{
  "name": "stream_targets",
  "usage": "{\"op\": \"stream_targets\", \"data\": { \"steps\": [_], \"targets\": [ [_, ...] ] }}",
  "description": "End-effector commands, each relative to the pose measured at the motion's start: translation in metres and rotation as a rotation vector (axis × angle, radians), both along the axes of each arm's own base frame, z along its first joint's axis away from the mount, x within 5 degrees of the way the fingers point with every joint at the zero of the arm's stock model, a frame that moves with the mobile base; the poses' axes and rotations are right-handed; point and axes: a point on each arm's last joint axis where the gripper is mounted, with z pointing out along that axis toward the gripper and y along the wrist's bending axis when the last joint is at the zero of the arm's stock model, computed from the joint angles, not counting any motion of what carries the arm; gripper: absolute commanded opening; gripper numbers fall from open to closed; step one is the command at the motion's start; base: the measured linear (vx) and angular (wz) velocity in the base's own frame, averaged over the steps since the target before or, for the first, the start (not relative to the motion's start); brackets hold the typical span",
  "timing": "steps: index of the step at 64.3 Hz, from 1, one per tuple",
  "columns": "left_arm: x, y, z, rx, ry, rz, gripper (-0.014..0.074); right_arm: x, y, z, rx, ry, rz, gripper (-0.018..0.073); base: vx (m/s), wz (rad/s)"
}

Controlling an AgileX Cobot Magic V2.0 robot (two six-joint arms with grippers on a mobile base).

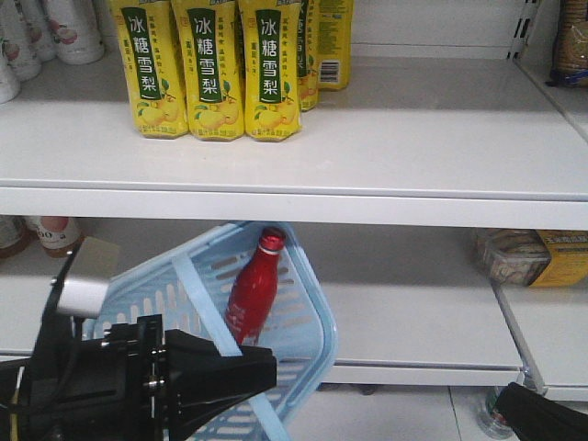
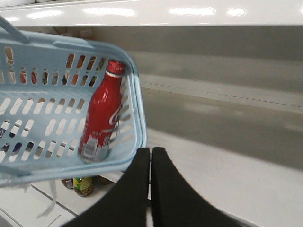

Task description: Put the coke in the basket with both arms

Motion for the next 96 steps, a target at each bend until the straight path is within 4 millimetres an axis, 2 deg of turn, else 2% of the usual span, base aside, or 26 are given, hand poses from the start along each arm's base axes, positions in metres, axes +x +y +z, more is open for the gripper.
{"op": "stream_targets", "data": {
  "steps": [1,13,23,38,51,61,76,87,96],
  "targets": [
    [-0.003,0.007,0.022,-0.143,-0.159,0.081,-0.0005,0.002,-0.002,0.009,-0.014,-0.031,-0.023,-0.0005,0.0,0.0],
    [-0.006,0.026,0.008,-0.192,-0.202,0.283,-0.0005,0.002,-0.002,0.009,-0.014,-0.031,-0.023,-0.0005,0.0,0.0],
    [-0.013,0.039,-0.001,-0.169,-0.288,0.378,-0.0005,0.002,-0.002,0.009,-0.014,-0.031,-0.023,-0.0005,0.0,0.0],
    [-0.015,0.058,-0.004,-0.08,-0.428,0.56,-0.0005,0.002,-0.002,0.009,-0.014,-0.031,-0.023,-0.0005,0.0,0.0],
    [-0.018,0.073,-0.004,0.014,-0.411,0.677,-0.0005,0.002,-0.002,0.009,-0.014,-0.031,-0.023,-0.0005,0.0,0.0],
    [-0.022,0.082,-0.006,0.072,-0.357,0.736,-0.0005,0.002,-0.002,0.009,-0.014,-0.031,-0.023,-0.0005,0.0,0.0],
    [-0.033,0.091,-0.004,0.163,-0.429,0.751,-0.0005,0.002,-0.002,0.009,-0.014,-0.031,-0.023,-0.0005,0.0,0.0],
    [-0.041,0.099,0.0,0.1,-0.401,0.788,-0.0005,0.002,-0.002,0.009,-0.014,-0.031,-0.023,-0.0005,0.0,0.0],
    [-0.051,0.104,-0.008,0.074,-0.42,0.795,-0.0005,0.002,-0.002,0.009,-0.014,-0.031,-0.023,-0.0005,0.0,0.0]
  ]
}}
